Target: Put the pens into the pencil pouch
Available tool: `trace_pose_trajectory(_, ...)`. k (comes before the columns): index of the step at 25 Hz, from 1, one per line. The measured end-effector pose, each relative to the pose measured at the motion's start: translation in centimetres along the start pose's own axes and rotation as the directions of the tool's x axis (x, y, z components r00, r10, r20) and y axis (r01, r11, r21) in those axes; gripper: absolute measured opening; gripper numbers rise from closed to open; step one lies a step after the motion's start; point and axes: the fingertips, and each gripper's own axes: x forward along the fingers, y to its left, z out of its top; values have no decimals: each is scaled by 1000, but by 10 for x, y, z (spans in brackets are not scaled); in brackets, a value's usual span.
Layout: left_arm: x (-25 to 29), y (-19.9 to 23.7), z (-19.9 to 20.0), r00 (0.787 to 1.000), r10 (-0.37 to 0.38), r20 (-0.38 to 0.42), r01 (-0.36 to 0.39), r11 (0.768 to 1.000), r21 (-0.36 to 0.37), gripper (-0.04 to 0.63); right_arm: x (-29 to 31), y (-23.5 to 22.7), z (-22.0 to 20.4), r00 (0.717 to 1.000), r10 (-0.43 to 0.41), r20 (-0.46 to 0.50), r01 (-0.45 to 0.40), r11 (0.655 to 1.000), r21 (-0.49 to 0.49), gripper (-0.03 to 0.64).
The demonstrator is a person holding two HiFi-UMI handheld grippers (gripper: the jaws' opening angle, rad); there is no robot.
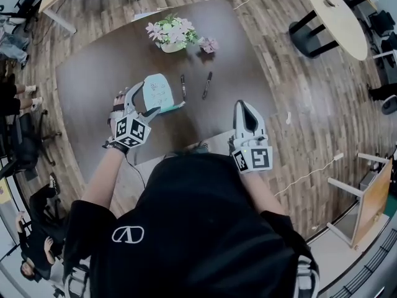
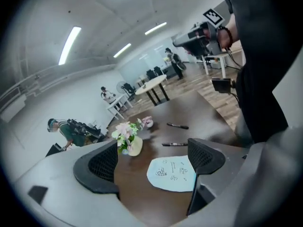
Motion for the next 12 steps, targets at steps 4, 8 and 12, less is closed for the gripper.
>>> trace_pose_trajectory(4, 30, -26, -28, 991, -110, -71, 113, 993, 42, 433, -7, -7, -10, 999, -22, -30, 22, 1000, 4, -2)
trace_pose_trajectory(8, 57, -58, -57, 968, -217, -131, 223, 974, 35, 433, -14, -9, -18, 997, -38, -60, 39, 999, 1, -2)
trace_pose_trajectory(12, 86, -87, -82, 939, -297, -174, 307, 951, 28, 433, -18, -10, -27, 995, -53, -88, 54, 999, 0, -2)
